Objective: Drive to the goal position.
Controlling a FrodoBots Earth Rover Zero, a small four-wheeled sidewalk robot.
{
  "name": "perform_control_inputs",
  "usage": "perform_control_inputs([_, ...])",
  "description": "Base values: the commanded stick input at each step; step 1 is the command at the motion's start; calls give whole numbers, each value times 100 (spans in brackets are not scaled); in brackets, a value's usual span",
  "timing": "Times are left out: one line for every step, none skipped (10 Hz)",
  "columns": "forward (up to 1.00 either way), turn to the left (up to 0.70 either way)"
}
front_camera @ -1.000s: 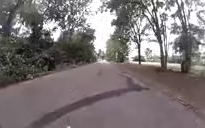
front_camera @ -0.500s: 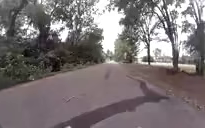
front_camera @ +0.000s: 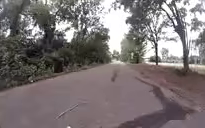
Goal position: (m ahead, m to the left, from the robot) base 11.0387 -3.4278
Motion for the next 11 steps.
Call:
perform_control_inputs([100,-7])
perform_control_inputs([100,-8])
perform_control_inputs([100,-8])
perform_control_inputs([100,-8])
perform_control_inputs([100,-8])
perform_control_inputs([100,-8])
perform_control_inputs([100,-8])
perform_control_inputs([100,-8])
perform_control_inputs([100,-8])
perform_control_inputs([100,-8])
perform_control_inputs([100,-8])
